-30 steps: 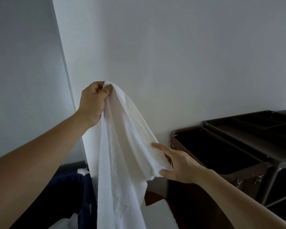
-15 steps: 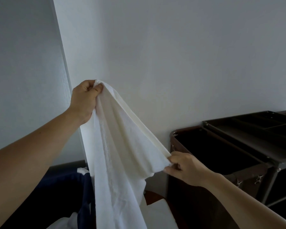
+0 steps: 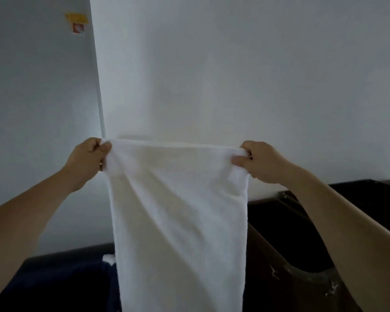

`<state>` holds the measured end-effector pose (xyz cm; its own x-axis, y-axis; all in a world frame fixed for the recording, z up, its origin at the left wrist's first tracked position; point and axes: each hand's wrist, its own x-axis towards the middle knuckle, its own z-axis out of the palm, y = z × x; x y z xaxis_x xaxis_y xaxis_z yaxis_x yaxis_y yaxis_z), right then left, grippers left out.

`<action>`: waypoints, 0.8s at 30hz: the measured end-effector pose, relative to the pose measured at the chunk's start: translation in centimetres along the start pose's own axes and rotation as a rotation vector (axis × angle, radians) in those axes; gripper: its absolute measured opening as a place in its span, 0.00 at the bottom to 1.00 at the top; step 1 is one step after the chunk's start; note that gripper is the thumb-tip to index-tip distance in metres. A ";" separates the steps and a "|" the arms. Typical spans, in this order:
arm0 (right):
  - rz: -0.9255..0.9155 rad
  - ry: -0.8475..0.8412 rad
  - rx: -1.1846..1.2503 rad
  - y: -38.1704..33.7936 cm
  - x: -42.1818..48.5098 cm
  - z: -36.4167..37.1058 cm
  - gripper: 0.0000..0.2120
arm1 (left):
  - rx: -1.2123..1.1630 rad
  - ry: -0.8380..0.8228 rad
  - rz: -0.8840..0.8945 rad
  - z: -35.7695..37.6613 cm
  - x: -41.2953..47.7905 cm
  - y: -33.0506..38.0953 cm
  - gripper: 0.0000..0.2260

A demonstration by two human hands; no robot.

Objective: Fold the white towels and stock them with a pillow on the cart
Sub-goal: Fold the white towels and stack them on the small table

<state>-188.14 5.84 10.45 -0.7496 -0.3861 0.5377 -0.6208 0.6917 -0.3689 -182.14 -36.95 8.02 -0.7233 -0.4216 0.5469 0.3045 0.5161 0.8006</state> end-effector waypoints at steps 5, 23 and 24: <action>-0.073 0.178 0.010 -1.8 1.5 -1.6 0.05 | -0.088 -0.032 -0.063 -0.7 -1.6 -1.3 0.08; 0.425 0.109 0.545 1.9 -0.5 3.4 0.06 | -0.593 -0.048 -0.193 3.2 -3.2 0.1 0.05; 0.429 0.134 0.570 2.0 -0.7 3.8 0.07 | -0.568 -0.027 -0.185 3.5 -3.1 0.1 0.05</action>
<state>-189.69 5.14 6.44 -0.9423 -0.0487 0.3313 -0.3286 0.3255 -0.8866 -182.00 -32.99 5.52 -0.8089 -0.4436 0.3858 0.4508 -0.0467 0.8914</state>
